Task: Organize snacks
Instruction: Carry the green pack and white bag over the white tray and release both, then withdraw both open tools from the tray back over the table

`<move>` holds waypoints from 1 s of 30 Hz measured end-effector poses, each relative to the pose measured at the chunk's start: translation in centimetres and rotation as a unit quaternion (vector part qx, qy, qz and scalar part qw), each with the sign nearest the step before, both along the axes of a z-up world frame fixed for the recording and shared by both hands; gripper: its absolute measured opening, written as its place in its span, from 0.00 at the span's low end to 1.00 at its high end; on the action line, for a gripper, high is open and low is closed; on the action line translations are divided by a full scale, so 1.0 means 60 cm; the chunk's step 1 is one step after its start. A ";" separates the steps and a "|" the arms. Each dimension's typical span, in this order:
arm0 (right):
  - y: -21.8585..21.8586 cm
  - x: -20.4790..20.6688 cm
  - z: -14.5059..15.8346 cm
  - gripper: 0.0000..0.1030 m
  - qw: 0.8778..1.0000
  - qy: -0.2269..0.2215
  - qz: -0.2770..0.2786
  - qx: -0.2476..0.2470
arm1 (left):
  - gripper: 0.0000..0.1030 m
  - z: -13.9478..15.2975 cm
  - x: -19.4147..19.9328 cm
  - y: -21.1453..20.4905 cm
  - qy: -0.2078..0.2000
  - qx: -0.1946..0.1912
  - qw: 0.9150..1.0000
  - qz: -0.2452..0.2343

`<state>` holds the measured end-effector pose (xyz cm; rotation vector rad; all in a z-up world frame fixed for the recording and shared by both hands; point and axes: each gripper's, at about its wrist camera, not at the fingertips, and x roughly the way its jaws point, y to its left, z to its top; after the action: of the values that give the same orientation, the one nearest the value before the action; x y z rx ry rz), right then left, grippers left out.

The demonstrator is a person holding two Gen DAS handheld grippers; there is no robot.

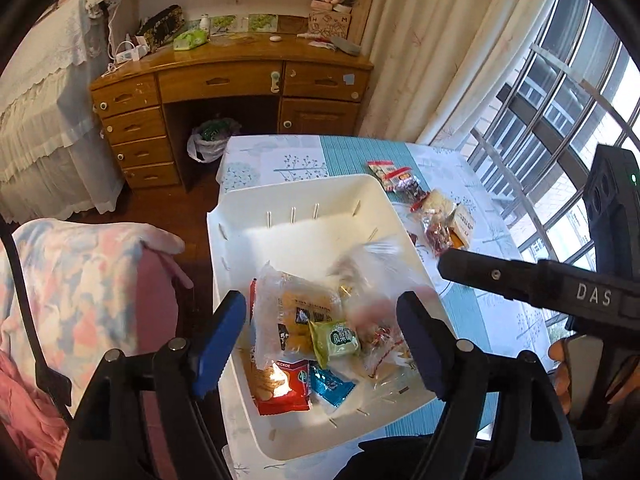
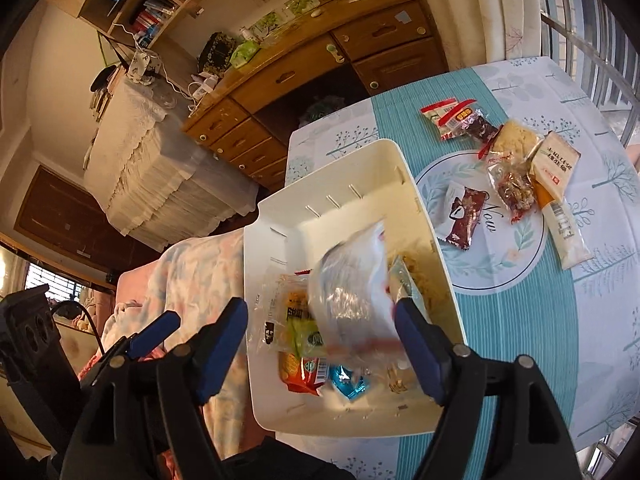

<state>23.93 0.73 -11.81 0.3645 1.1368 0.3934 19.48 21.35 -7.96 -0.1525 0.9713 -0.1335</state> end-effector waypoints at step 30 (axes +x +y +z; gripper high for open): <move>-0.195 -0.120 -0.037 0.76 0.963 -0.122 -0.072 -0.228 | 0.78 0.038 0.099 -0.133 0.066 -0.035 0.996 -0.044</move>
<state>16.72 -10.94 -14.00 -0.0086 0.9183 0.0376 25.42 13.39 -5.70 -0.1850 1.1056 -0.2403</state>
